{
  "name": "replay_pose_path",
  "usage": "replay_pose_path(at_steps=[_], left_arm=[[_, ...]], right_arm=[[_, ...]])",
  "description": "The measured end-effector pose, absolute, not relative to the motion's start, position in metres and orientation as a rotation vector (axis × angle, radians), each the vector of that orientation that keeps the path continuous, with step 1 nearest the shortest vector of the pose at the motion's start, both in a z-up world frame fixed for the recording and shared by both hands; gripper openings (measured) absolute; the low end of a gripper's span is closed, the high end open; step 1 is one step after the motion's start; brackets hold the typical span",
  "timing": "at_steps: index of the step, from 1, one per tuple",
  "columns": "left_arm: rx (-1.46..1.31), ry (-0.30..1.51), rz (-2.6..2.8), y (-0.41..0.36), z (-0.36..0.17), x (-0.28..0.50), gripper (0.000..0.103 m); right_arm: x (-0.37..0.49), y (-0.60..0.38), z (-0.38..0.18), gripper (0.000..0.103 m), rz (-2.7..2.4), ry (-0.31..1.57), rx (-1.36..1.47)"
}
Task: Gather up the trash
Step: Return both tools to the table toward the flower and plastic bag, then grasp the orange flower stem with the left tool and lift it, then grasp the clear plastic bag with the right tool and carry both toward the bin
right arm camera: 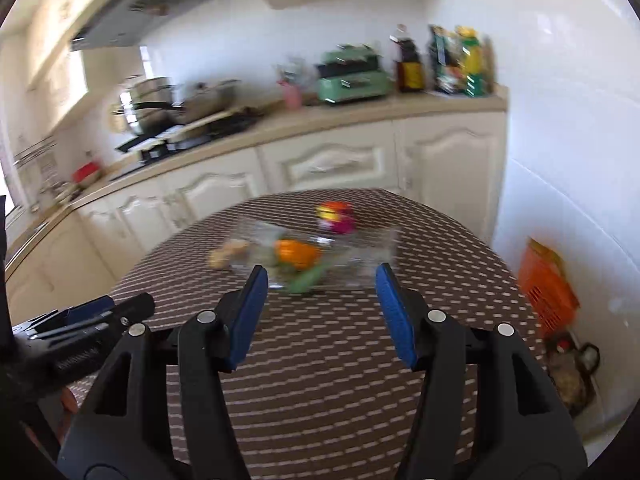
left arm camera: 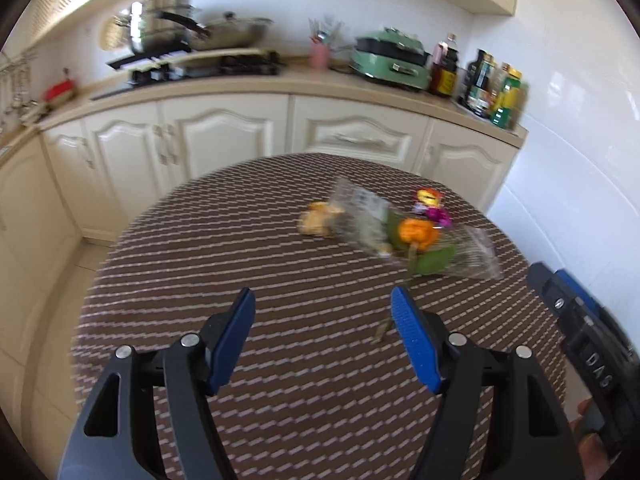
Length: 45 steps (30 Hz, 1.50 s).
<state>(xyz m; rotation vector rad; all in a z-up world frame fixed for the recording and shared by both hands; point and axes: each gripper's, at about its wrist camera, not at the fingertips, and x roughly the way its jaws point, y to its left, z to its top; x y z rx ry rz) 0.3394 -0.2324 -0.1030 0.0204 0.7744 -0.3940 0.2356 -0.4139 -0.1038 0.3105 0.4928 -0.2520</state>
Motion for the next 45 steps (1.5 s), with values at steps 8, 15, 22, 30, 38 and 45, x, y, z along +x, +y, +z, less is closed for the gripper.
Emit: replay_pose_path(at_steps=[8,15,22,30,38,45], left_arm=[[0.091,0.878,-0.473,-0.296,-0.131,0.382,0.069],[0.207,0.943,-0.495,-0.332,-0.157,0.398,0.053],[0.23,0.901,-0.512,-0.337,-0.156,0.393,0.003],[0.144,0.811,-0.479,-0.303,-0.128,0.381,0.003],[0.071,0.799,-0.423,-0.266,-0.116,0.38,0.003],[0.016,0.754,-0.375,-0.216,-0.098,0.361,0.003]], right_arm=[[0.26,-0.462,-0.126,0.058,-0.294,0.562,0.36],[0.288,-0.471,-0.138,0.059,-0.284,0.608,0.357],[0.303,-0.486,-0.148,0.063,-0.29,0.64,0.422],[0.336,-0.491,-0.16,0.065,-0.204,0.71,0.511],[0.33,-0.459,-0.151,0.008,-0.163,0.702,0.419],[0.284,-0.408,-0.111,0.005,-0.169,0.535,0.328]])
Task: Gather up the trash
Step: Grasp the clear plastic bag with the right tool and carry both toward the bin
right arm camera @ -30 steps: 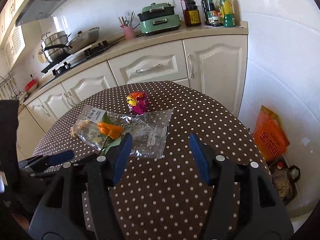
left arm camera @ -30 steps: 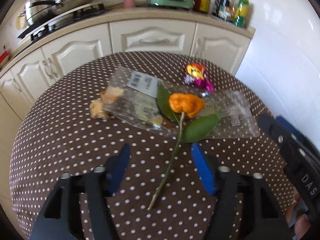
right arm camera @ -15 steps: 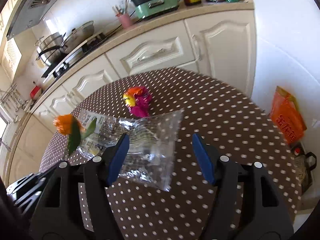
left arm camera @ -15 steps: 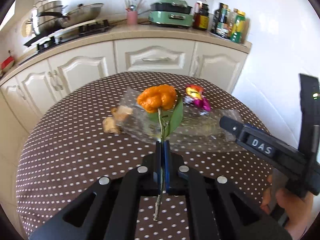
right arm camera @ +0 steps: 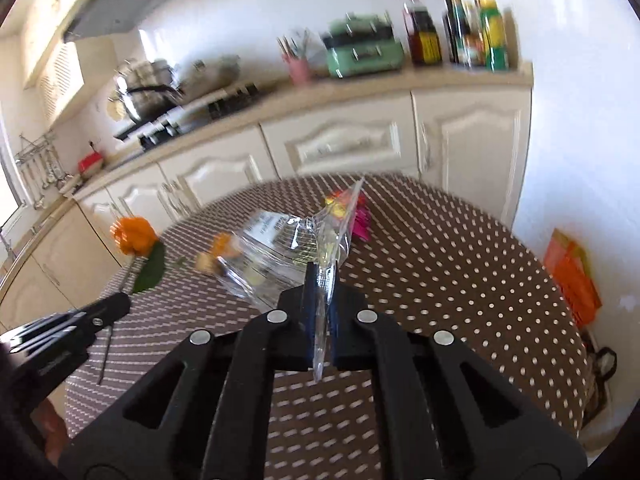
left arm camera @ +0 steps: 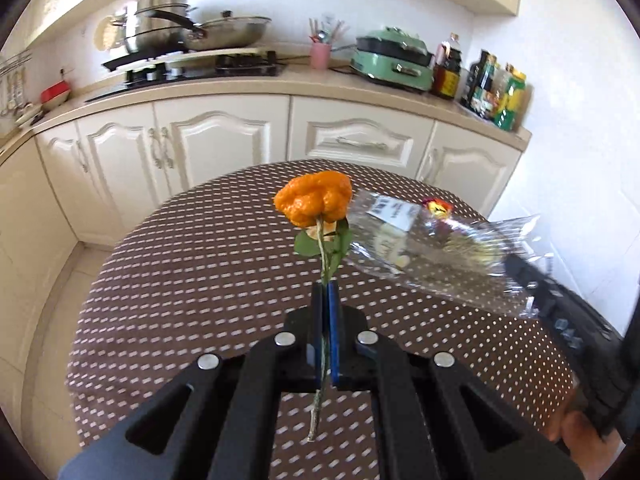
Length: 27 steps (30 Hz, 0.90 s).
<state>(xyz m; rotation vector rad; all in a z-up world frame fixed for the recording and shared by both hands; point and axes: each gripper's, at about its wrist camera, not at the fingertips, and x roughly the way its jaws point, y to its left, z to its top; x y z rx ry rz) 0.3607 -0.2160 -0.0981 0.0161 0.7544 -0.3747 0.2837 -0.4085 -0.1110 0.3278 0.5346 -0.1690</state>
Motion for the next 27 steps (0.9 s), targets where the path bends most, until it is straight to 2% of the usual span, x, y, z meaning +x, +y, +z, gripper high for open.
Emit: replay_pose_path(at_steps=[9,16,21,27], left_arm=[[-0.109,0.693,-0.276,-0.106,-0.075,0.329,0.003],[-0.162,0.655,-0.154,-0.007,-0.072,0.299,0.003],[-0.206,0.673,-0.049,0.069,-0.092,0.283,0.003],[-0.29,0.777,0.095,0.165,-0.149,0.277,0.003]], right_arm=[[0.247,-0.314,-0.052,0.005,-0.025,0.368,0.262],[0.235,-0.219,-0.029,0.005,0.114,0.335,0.19],[0.244,-0.133,-0.045,0.005,0.254,0.397,0.135],[0.263,-0.017,-0.104,0.005,0.401,0.548,0.022]])
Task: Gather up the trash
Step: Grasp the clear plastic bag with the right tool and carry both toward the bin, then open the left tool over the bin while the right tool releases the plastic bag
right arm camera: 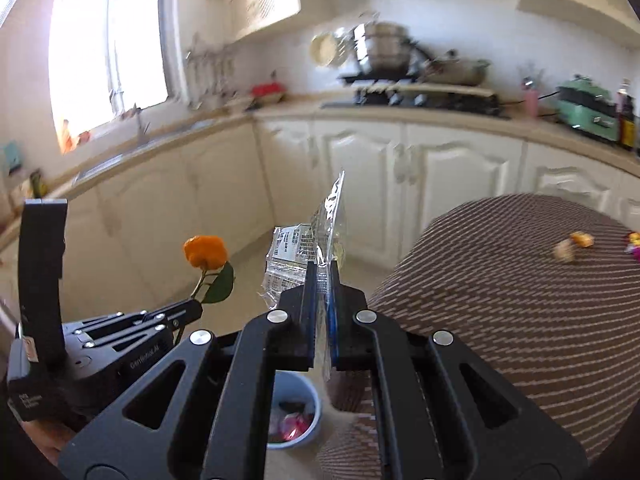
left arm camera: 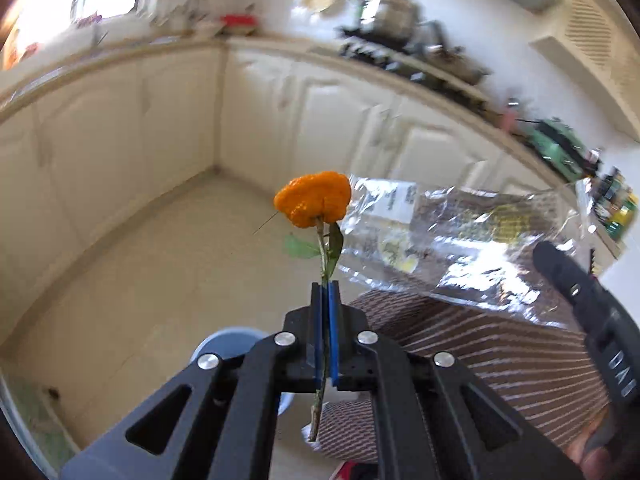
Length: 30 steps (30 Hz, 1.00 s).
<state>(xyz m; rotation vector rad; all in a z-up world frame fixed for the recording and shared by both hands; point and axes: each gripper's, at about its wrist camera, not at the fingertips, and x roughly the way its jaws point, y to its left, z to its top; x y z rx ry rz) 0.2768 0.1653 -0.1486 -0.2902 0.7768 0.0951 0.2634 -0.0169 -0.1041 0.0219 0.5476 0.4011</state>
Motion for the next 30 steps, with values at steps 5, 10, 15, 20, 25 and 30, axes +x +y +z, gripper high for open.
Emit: replay_pose_path(at_steps=[5,10,15,20,25,30], left_arm=[[-0.347,0.903,0.189,0.222,-0.218,0.28,0.003],[-0.39,1.026,0.232,0.248,-0.285,0.291,0.003],[-0.41,1.14,0.255,0.266,-0.345,0.31,0.003],[-0.436,1.235,0.253,0.273,-0.394,0.329,0.003],[-0.424,1.291,0.25,0.271,-0.415,0.348,0.007],[-0.414,1.303,0.269,0.272,-0.43,0.35,0.031]], right_arm=[[0.284,0.049,-0.17,0.005,0.469,0.692,-0.051],[0.304,0.091,-0.245,0.005,0.484,0.844,-0.106],[0.323,0.113,-0.307,0.005,0.475,0.96,-0.14],[0.341,0.124,-0.35,0.005,0.455,1.033,-0.163],[0.352,0.129,-0.381,0.005,0.442,1.091,-0.181],[0.358,0.133,-0.401,0.005,0.437,1.13,-0.188]])
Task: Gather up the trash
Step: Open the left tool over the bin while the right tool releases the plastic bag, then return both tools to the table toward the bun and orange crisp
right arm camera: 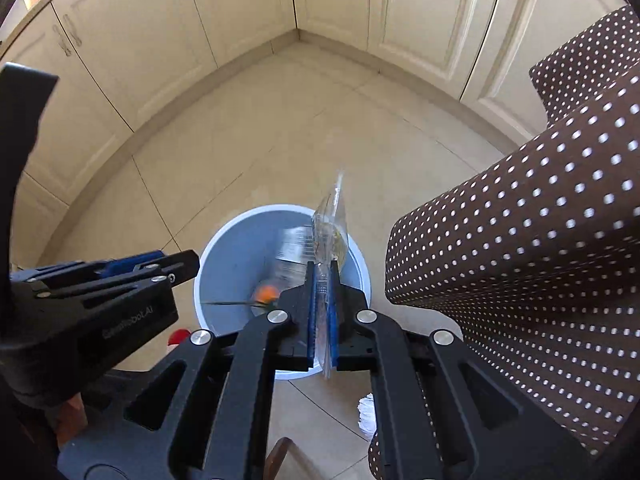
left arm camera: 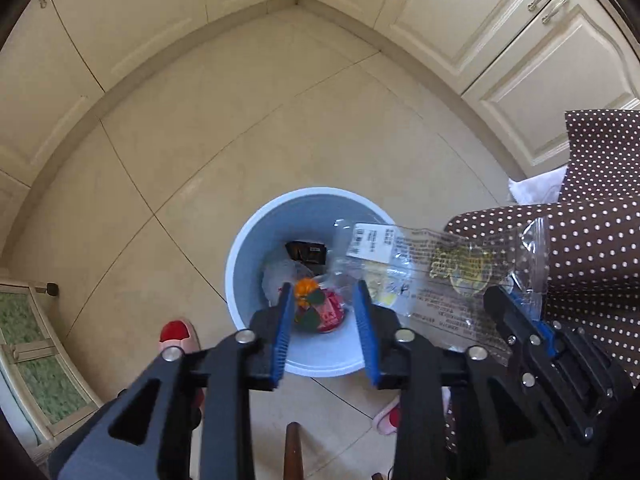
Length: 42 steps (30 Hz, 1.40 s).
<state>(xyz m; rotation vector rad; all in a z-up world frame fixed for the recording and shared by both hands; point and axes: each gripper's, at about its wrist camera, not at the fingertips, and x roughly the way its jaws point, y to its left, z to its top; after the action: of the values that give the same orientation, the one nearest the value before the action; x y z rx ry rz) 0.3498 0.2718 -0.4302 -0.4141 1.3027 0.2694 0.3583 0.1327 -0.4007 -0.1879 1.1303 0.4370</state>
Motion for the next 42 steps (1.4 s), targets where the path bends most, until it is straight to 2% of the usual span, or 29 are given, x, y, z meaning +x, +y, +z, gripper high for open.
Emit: replay_pose_path(at_steps=[17,23,26,33,42], left_arm=[[-0.438,1.276,0.32,0.289,-0.424,0.338,0.032],[-0.445,1.259,0.323,0.293,-0.415,0.334,0.032],[-0.443,1.242,0.328,0.29,-0.406,0.331,0.034],[-0.426,1.167,0.337,0.285,-0.366,0.318,0.036],[-0.353,0.997,0.343,0.26,-0.281,0.285,0.036]], right_arm=[[0.367,0.161,-0.425,0.007,0.468,1.167,-0.153],[0.366,0.164,-0.418,0.014,0.471,1.155,-0.146],[0.365,0.16,-0.409,0.03,0.467,1.145,-0.138],[0.355,0.147,-0.371,0.03,0.466,1.071,-0.126],[0.324,0.122,-0.284,0.03,0.483,0.908,-0.099]])
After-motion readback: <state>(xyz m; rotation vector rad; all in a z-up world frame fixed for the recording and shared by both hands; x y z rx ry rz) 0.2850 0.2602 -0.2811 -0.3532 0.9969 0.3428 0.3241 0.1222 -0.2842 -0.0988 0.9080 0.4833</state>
